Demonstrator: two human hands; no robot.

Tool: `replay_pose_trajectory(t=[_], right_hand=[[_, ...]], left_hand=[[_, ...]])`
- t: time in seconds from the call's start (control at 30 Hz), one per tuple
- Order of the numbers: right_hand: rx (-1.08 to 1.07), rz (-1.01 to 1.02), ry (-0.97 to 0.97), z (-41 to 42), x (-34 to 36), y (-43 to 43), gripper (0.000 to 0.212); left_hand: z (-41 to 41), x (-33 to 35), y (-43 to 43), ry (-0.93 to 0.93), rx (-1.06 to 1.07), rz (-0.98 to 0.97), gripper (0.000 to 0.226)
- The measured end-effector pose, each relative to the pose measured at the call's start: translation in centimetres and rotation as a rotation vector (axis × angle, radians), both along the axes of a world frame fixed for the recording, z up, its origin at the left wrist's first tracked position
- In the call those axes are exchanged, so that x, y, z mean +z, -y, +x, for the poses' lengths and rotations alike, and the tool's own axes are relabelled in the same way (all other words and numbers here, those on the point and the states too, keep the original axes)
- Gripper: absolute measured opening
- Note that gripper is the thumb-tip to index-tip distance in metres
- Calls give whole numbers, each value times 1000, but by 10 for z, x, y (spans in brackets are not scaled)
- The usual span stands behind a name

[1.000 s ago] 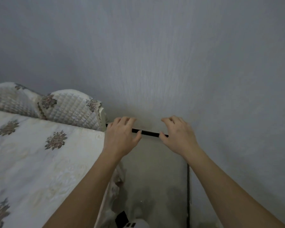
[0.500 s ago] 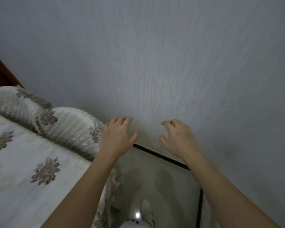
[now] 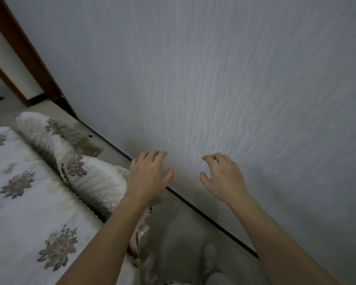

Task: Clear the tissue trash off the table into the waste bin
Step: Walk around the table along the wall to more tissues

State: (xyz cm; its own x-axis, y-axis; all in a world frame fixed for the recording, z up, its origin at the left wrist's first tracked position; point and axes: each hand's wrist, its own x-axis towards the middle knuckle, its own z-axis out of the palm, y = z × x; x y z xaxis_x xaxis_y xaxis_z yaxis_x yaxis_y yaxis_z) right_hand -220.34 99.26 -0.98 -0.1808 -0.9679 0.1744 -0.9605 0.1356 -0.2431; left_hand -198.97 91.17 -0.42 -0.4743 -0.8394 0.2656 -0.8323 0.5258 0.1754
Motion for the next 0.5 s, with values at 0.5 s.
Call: replay_pose_trajectory(t=[0.5], right_hand=[[484, 3, 45, 19, -6, 264, 46]], left_hand=[[29, 2, 162, 17, 463, 1, 60]])
